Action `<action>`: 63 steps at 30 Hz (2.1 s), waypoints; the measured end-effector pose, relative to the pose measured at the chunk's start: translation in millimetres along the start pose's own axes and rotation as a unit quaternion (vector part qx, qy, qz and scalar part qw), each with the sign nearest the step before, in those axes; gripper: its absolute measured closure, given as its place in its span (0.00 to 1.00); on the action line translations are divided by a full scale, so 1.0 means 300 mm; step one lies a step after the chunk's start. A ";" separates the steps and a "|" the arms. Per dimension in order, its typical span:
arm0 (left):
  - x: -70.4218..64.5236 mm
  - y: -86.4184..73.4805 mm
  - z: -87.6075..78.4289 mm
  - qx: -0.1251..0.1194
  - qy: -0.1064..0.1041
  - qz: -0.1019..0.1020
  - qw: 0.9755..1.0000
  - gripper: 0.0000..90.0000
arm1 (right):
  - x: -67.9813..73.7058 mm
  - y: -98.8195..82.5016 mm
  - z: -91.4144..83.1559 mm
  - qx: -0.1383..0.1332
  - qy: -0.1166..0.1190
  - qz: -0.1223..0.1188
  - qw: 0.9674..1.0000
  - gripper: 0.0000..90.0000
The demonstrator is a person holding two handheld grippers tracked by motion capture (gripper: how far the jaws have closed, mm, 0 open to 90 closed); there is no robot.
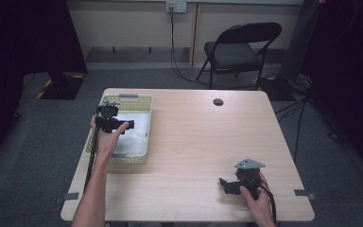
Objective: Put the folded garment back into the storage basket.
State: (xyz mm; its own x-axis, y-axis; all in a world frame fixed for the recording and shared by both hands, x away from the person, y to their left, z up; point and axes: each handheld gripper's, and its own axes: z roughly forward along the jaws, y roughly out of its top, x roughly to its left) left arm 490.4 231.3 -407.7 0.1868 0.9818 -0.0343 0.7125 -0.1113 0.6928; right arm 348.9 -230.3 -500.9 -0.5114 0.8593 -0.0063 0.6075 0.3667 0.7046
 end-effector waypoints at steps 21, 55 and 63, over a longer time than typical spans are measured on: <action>-0.082 -0.032 -0.073 -0.015 0.055 0.057 0.997 0.07 | 0.001 0.000 0.000 0.000 -0.001 0.000 1.000 0.00; -0.096 -0.222 -0.136 -0.028 0.028 0.021 0.999 0.07 | 0.003 0.001 0.000 0.001 -0.001 0.002 1.000 0.00; -0.104 -0.240 -0.159 -0.035 0.028 0.026 0.999 0.07 | 0.003 0.001 0.000 0.000 -0.001 0.002 1.000 0.00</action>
State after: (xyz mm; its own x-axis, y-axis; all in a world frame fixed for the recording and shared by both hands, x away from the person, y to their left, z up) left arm 401.0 216.1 -421.9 0.1820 0.9824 0.0425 0.6531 -0.1531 0.7416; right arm 348.7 -229.6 -500.8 -0.5077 0.8615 -0.0049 0.6102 0.3635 0.7039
